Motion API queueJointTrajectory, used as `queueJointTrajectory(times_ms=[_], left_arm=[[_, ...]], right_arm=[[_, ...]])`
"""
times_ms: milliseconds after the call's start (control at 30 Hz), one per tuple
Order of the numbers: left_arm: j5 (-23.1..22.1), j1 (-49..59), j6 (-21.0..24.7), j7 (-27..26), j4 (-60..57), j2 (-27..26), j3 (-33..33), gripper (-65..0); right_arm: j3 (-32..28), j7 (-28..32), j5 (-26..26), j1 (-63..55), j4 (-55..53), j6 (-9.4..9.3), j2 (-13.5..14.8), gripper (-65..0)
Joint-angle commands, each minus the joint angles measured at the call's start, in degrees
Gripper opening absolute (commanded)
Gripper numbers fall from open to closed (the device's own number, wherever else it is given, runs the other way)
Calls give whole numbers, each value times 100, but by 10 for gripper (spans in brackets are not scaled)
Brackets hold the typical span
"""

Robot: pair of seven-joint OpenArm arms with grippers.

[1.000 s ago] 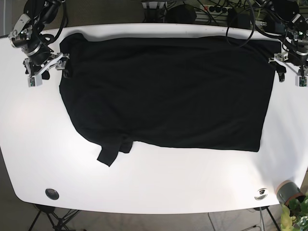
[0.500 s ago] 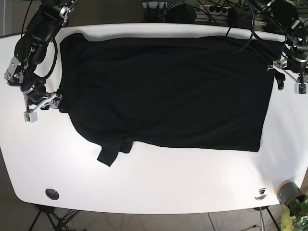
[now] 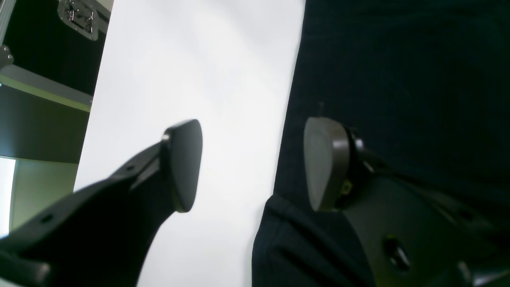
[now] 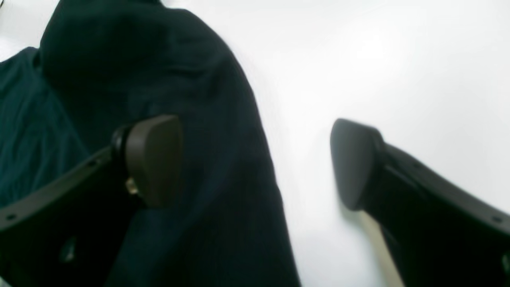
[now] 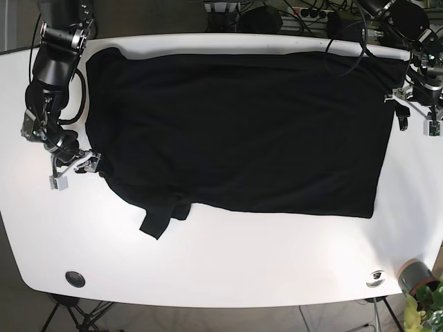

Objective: Fold the T-shirt properly
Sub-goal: 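Release the shirt and move the right gripper along its side edge, then grasp the shirt's side edge with both grippers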

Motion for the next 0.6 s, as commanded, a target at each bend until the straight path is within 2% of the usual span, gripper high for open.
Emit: queueJointTrajectory(times_ms=[0, 267, 433, 500, 567], left_arm=[[-77, -29, 32, -120, 83, -114, -20, -271], [-77, -29, 32, -120, 83, -132, -20, -271], [-77, -108, 32, -120, 75, -140, -12, -271], [-68, -266, 32, -120, 22, -140, 15, -271], [-68, -301, 32, -120, -119, -149, 15, -271]], right_arm=[[-45, -23, 15, 41, 35, 36, 28, -97], [-159, -94, 15, -346, 598, 36, -376, -97], [-159, -102, 15, -452, 765, 27, -464, -98], [-159, -102, 6, -452, 765, -17, -473, -132], [-159, -102, 6, -460, 765, -140, -473, -190]])
